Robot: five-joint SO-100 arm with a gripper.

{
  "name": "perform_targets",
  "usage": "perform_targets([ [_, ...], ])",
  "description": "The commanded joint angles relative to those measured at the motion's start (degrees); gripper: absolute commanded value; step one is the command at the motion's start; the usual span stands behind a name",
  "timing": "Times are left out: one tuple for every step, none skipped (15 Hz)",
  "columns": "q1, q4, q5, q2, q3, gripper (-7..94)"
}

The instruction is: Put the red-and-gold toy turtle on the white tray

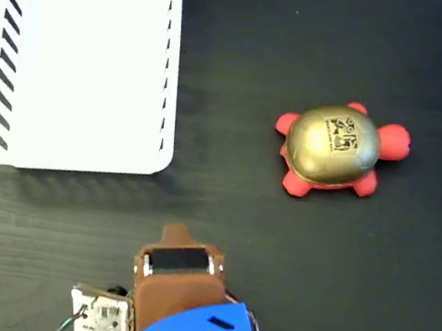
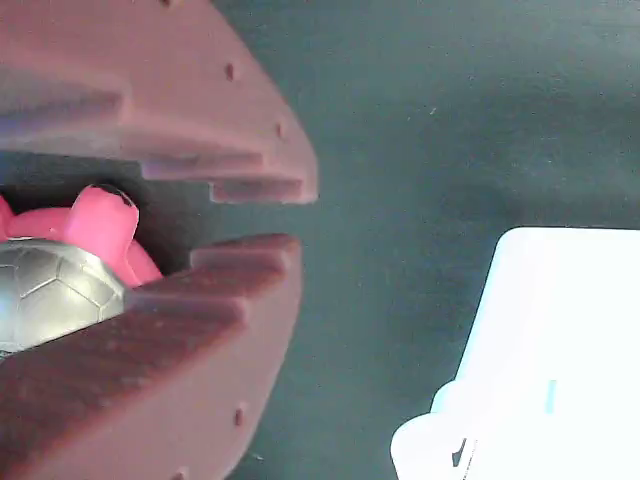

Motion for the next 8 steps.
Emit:
perform_targets([
  [-1.1, 0.8, -0.2, 0.0, -0.2, 0],
  [-1.5, 0.8, -0.7, 0.0, -0.2, 0],
  [-1.5, 0.6, -0.8, 0.0, -0.3, 0],
  [-1.7, -0.2, -0.8, -1.5, -0.4, 0],
  [-1.5, -3.2, -0.5, -5.5, -1.2, 0],
  [-0.7, -5.8, -1.7, -11.1, -4.0, 0],
  [0.4, -6.8, -4.0, -17.1, -9.0, 0],
  [1.8, -6.0, -6.8, -23.5, -15.3, 0],
])
